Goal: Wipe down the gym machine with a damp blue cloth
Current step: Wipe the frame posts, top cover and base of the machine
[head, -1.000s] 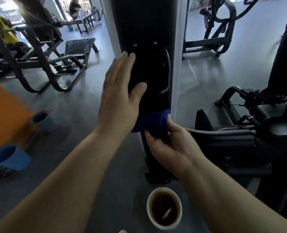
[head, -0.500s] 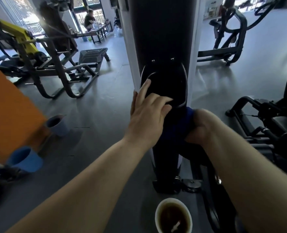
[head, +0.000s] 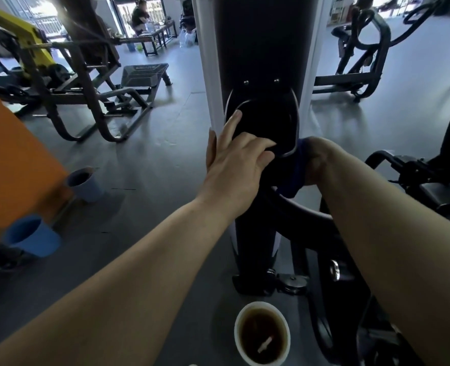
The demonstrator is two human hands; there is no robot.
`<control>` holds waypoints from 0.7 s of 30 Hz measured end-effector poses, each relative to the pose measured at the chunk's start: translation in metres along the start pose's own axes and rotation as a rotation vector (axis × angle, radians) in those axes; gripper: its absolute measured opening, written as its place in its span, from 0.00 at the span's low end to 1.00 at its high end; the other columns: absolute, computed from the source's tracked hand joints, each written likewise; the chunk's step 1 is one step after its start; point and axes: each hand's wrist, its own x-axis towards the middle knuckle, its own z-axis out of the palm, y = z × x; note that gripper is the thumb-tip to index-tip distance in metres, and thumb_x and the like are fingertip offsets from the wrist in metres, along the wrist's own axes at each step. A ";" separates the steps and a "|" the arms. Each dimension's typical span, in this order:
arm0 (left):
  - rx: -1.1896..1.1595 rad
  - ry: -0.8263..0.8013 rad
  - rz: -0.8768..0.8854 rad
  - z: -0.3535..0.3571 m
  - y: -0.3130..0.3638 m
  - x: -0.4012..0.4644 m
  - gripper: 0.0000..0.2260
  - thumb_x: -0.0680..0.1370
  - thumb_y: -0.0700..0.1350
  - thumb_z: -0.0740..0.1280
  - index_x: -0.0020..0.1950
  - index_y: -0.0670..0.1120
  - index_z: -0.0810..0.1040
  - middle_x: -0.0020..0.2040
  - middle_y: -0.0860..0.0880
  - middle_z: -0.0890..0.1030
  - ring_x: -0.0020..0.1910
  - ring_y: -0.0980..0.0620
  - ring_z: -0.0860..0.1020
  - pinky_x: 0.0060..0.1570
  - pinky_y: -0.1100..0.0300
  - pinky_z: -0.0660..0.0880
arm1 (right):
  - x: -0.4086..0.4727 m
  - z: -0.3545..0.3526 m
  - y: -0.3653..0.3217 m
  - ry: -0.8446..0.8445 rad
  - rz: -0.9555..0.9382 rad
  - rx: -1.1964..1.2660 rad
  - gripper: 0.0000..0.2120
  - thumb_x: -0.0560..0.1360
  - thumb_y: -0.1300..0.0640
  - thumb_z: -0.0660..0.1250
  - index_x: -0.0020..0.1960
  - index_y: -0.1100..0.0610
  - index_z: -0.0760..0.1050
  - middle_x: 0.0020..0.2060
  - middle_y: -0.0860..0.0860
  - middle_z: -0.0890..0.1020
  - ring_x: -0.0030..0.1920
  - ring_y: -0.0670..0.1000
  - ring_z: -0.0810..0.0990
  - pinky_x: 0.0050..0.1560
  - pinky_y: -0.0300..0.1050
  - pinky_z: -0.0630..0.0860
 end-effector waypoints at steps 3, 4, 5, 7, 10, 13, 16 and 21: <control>-0.010 0.013 0.014 0.001 -0.002 0.000 0.13 0.83 0.49 0.58 0.64 0.51 0.77 0.63 0.55 0.76 0.79 0.54 0.47 0.71 0.61 0.30 | -0.007 -0.006 0.014 -0.115 0.171 -0.045 0.11 0.81 0.55 0.59 0.49 0.62 0.74 0.40 0.56 0.77 0.39 0.53 0.76 0.39 0.46 0.74; -0.007 0.015 0.012 0.002 -0.003 0.000 0.13 0.83 0.49 0.58 0.64 0.51 0.77 0.62 0.55 0.76 0.79 0.54 0.47 0.73 0.57 0.32 | -0.008 -0.011 0.016 -0.147 0.193 -0.062 0.12 0.80 0.54 0.60 0.51 0.63 0.75 0.41 0.57 0.78 0.39 0.54 0.77 0.40 0.48 0.75; -0.002 0.013 0.005 0.002 -0.004 0.001 0.13 0.83 0.49 0.58 0.64 0.51 0.77 0.62 0.55 0.76 0.79 0.54 0.47 0.74 0.54 0.34 | -0.013 -0.014 0.017 -0.189 0.193 -0.091 0.12 0.80 0.54 0.60 0.50 0.63 0.75 0.40 0.58 0.79 0.39 0.54 0.78 0.40 0.48 0.74; 0.006 0.004 -0.003 0.003 -0.004 0.001 0.13 0.83 0.49 0.59 0.64 0.52 0.77 0.62 0.56 0.76 0.79 0.54 0.46 0.75 0.51 0.35 | -0.011 -0.013 0.008 -0.173 0.152 -0.127 0.13 0.81 0.57 0.58 0.43 0.63 0.74 0.33 0.57 0.79 0.33 0.53 0.78 0.38 0.46 0.74; 0.008 -0.002 0.001 0.004 -0.005 0.000 0.13 0.83 0.49 0.58 0.64 0.52 0.77 0.63 0.56 0.75 0.79 0.55 0.46 0.76 0.48 0.35 | -0.001 0.000 -0.013 -0.088 0.095 -0.157 0.16 0.82 0.58 0.56 0.37 0.62 0.70 0.29 0.56 0.76 0.30 0.52 0.74 0.25 0.39 0.74; 0.004 0.005 0.008 0.003 -0.005 0.000 0.13 0.83 0.49 0.59 0.64 0.51 0.77 0.63 0.55 0.76 0.79 0.54 0.46 0.76 0.47 0.36 | 0.000 0.005 -0.006 -0.105 0.083 -0.096 0.14 0.82 0.56 0.57 0.41 0.62 0.72 0.35 0.56 0.76 0.30 0.52 0.77 0.25 0.38 0.75; 0.016 0.040 0.041 0.006 -0.006 0.000 0.13 0.82 0.49 0.58 0.63 0.49 0.78 0.62 0.54 0.76 0.79 0.50 0.48 0.76 0.47 0.38 | -0.014 0.000 0.022 -0.160 0.089 0.136 0.14 0.81 0.54 0.57 0.52 0.63 0.76 0.40 0.57 0.79 0.37 0.53 0.80 0.35 0.44 0.77; -0.046 0.070 0.107 0.011 -0.011 -0.002 0.18 0.81 0.50 0.55 0.63 0.44 0.77 0.63 0.49 0.76 0.78 0.45 0.52 0.76 0.42 0.52 | -0.031 0.003 0.053 -0.130 -0.004 0.369 0.11 0.83 0.56 0.55 0.49 0.58 0.74 0.41 0.55 0.79 0.39 0.52 0.78 0.29 0.38 0.77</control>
